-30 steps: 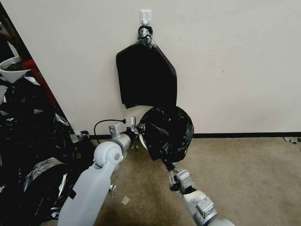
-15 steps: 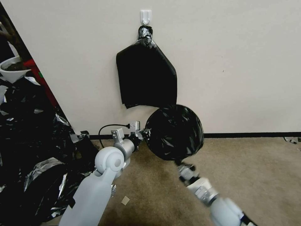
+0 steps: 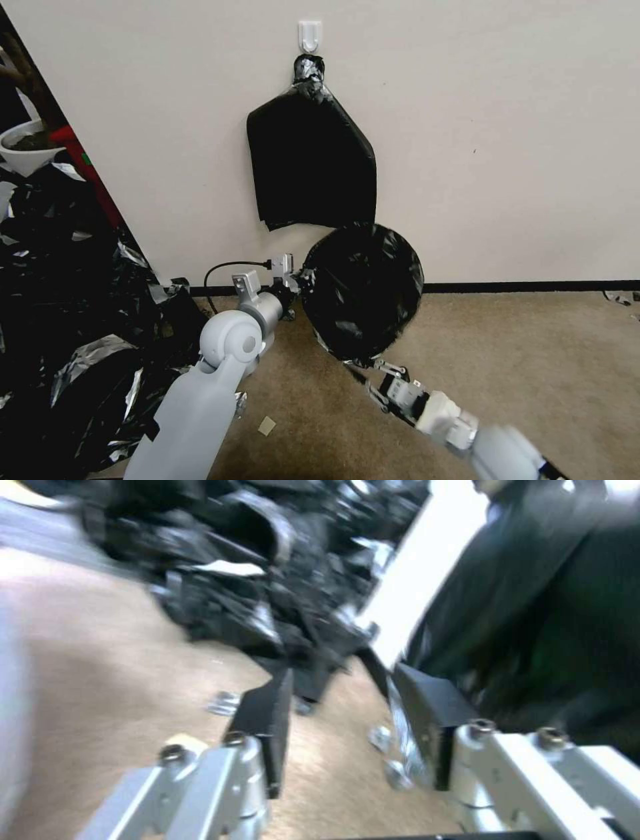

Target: Place a trash bag onto the trash bin.

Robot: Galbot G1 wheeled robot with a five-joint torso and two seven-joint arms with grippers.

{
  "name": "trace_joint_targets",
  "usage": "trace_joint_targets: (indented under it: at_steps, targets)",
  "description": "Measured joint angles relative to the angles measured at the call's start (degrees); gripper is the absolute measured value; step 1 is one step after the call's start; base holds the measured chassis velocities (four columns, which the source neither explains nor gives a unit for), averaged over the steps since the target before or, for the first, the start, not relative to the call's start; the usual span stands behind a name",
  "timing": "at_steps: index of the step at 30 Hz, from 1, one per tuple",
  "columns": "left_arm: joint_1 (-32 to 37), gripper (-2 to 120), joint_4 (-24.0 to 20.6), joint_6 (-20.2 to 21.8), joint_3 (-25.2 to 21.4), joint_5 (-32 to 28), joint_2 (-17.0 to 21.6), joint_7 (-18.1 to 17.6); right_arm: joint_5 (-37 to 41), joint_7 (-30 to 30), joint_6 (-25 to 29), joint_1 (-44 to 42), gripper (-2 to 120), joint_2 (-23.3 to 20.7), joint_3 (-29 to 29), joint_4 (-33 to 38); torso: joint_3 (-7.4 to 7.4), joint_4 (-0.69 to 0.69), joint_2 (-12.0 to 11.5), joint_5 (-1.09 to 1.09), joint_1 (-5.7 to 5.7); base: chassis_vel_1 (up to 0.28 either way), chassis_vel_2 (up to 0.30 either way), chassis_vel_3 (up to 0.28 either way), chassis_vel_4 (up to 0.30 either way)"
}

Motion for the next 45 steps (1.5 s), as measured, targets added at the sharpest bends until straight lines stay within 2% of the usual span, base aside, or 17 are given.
trace_joint_targets:
  at_steps: [2,4,7,10,11,12,13,14,15,16,19,20,21,23,25,32,45]
  targets:
    - [0.1,3,0.0,0.0,0.0,0.0,0.0,0.0,1.4,-2.3,0.0,0.2,47,0.0,0.7,0.0,0.00,0.00,0.0,0.00,0.00,0.000,0.000,0.000,0.000]
    - [0.7,3,0.0,0.0,0.0,0.3,0.0,0.0,8.0,-8.9,-1.0,0.8,60,-0.1,2.9,0.7,0.00,0.00,0.0,-0.01,0.00,0.000,0.000,0.000,0.000]
    - [1.0,3,0.0,0.0,0.1,0.7,0.0,0.0,14.4,-8.1,-2.2,0.9,67,-0.3,2.4,1.7,0.00,0.00,0.0,0.00,0.00,0.000,0.000,0.000,0.000]
    - [1.8,3,0.0,-0.6,0.8,2.0,0.1,0.0,24.4,3.7,-5.5,0.5,78,-0.5,-1.9,5.5,0.00,0.00,0.0,0.00,0.00,0.000,0.000,0.000,0.000]
    - [2.5,3,0.0,-1.4,1.3,3.1,0.2,0.1,27.0,12.1,-7.5,0.7,76,-0.4,-4.4,7.8,0.00,0.00,0.0,-0.01,0.00,0.000,0.000,0.000,0.000]
    - [2.5,3,0.0,-1.4,1.3,3.1,0.2,0.1,27.0,12.1,-7.5,0.7,76,-0.4,-4.4,7.8,0.00,0.00,0.0,-0.01,0.00,0.000,0.000,0.000,0.000]
    - [3.3,3,0.0,-2.3,2.0,4.2,0.1,0.4,28.9,20.2,-9.5,1.1,70,-0.1,-7.3,9.9,0.00,0.00,0.0,0.01,0.00,0.000,0.000,0.000,0.000]
    - [3.6,3,0.0,-2.5,2.2,4.6,0.1,0.6,29.7,23.3,-10.3,1.3,68,0.0,-8.3,10.7,0.00,0.00,0.0,0.00,0.00,0.000,0.000,0.000,0.000]
    - [4.7,3,0.1,-3.6,3.0,6.6,-0.1,1.4,31.4,32.8,-13.1,2.2,62,0.5,-11.4,12.9,0.00,0.00,0.0,-0.01,0.00,0.000,0.000,0.000,0.000]
    - [4.7,3,0.1,-3.6,3.0,6.6,-0.1,1.4,31.4,32.8,-13.1,2.2,62,0.5,-11.4,12.9,0.00,0.00,0.0,-0.01,0.00,0.000,0.000,0.000,0.000]
    - [6.7,3,0.3,-5.5,4.2,9.9,-0.5,2.5,32.6,55.2,-23.0,5.1,47,2.7,-17.4,15.2,0.00,0.01,0.0,-0.01,0.00,0.000,0.000,0.000,0.000]
    - [6.7,3,0.3,-5.5,4.2,9.9,-0.5,2.5,32.6,55.2,-23.0,5.1,47,2.7,-17.4,15.2,0.00,0.01,0.0,-0.01,0.00,0.000,0.000,0.000,0.000]
    - [7.2,3,0.3,-6.1,4.4,10.5,-0.6,2.7,33.6,63.2,-27.0,6.3,40,3.7,-19.6,15.4,0.00,0.00,0.0,-0.01,0.00,0.000,0.000,0.000,0.000]
    - [7.4,3,0.2,-6.3,4.5,10.8,-0.6,2.8,34.2,66.1,-28.3,6.7,39,4.2,-20.3,15.5,0.00,0.01,0.0,-0.01,0.00,0.000,0.000,0.000,0.000]
    - [7.8,3,-0.1,-7.0,4.5,11.3,-0.5,2.9,36.6,76.2,-33.1,8.4,25,6.6,-22.9,15.4,0.00,0.00,0.0,-0.01,0.00,0.000,0.000,0.000,0.000]
    - [8.0,3,-0.4,-8.7,4.9,14.2,-0.2,4.5,37.0,88.5,-38.9,12.4,1,10.3,-25.1,11.6,0.00,0.00,0.0,-0.01,0.00,0.000,0.000,0.000,0.000]
    - [8.6,3,1.3,-13.3,6.8,22.4,-0.5,9.9,41.6,93.7,-54.7,18.6,0,10.9,-27.3,4.6,0.00,0.00,0.0,0.00,0.00,0.000,0.000,0.000,0.000]
